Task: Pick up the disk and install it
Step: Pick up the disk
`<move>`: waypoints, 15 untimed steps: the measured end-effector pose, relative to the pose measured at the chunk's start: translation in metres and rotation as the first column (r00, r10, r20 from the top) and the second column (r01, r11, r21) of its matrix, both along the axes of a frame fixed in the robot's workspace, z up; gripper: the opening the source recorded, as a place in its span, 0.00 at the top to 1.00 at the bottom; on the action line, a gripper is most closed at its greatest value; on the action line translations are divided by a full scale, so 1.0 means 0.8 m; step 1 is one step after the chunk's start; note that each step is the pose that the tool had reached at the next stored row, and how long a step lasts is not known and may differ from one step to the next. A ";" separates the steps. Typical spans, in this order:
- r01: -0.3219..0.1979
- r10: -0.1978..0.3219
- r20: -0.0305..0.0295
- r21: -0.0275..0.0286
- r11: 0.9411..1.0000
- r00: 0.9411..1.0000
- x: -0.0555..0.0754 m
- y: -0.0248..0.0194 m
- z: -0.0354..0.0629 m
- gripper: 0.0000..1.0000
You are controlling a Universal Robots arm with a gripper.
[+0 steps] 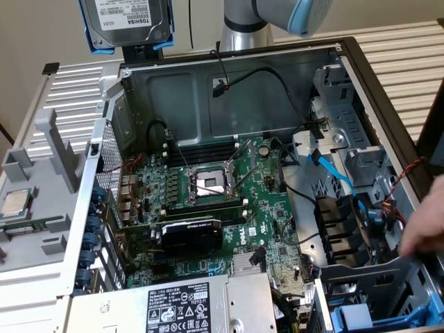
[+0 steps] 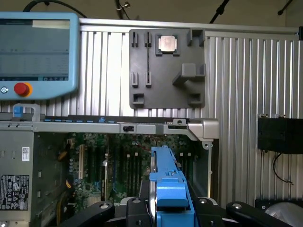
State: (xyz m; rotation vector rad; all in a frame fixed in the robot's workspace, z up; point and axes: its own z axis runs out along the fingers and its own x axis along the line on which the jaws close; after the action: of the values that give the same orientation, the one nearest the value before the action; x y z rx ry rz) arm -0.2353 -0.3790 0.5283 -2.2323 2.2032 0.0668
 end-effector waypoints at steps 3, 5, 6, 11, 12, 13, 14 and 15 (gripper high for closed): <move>0.000 0.000 0.000 0.000 1.000 1.000 0.000 0.0000 0.000 0.63; 0.000 0.000 0.000 0.000 1.000 1.000 0.000 0.0000 0.000 0.63; 0.000 0.000 0.000 0.000 1.000 1.000 0.000 0.0000 0.000 0.63; 0.006 -0.006 0.000 0.000 1.000 1.000 0.001 -0.0004 0.000 0.63; 0.006 -0.006 0.000 0.000 1.000 1.000 0.002 -0.0016 0.000 0.63; 0.007 -0.007 0.000 0.000 1.000 1.000 0.003 -0.0031 0.001 0.63; 0.007 -0.007 -0.001 0.000 1.000 1.000 0.005 -0.0047 0.001 0.63; 0.007 -0.007 -0.001 0.000 1.000 1.000 0.007 -0.0068 0.002 0.63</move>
State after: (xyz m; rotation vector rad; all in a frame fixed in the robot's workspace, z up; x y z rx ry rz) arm -0.2299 -0.3844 0.5300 -2.2255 2.2113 0.0683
